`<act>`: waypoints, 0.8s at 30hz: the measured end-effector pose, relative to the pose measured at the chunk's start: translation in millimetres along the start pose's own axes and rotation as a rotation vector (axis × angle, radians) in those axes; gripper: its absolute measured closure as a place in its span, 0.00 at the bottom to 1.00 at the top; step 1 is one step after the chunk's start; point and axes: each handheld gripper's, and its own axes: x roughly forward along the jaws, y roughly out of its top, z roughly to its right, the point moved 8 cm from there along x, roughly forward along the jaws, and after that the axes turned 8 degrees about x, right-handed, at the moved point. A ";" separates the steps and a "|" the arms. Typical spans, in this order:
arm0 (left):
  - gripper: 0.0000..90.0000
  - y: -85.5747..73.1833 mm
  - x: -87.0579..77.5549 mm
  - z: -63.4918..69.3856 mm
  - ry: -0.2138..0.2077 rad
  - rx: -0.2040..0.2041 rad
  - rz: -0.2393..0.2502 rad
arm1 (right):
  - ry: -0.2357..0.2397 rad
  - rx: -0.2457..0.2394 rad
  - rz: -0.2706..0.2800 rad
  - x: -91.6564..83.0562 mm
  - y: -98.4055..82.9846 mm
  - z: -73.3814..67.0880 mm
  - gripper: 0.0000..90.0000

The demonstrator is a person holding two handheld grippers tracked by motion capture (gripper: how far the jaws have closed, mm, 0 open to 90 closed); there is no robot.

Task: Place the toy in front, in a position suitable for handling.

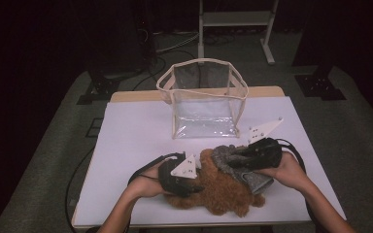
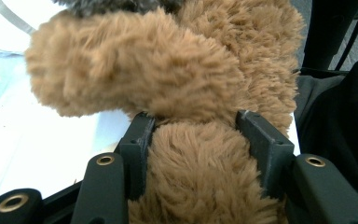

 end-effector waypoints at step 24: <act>0.11 -29.5 -2.3 -17.7 -0.123 -0.142 0.000 | 0.016 0.023 0.026 -9.6 -34.5 0.1 0.81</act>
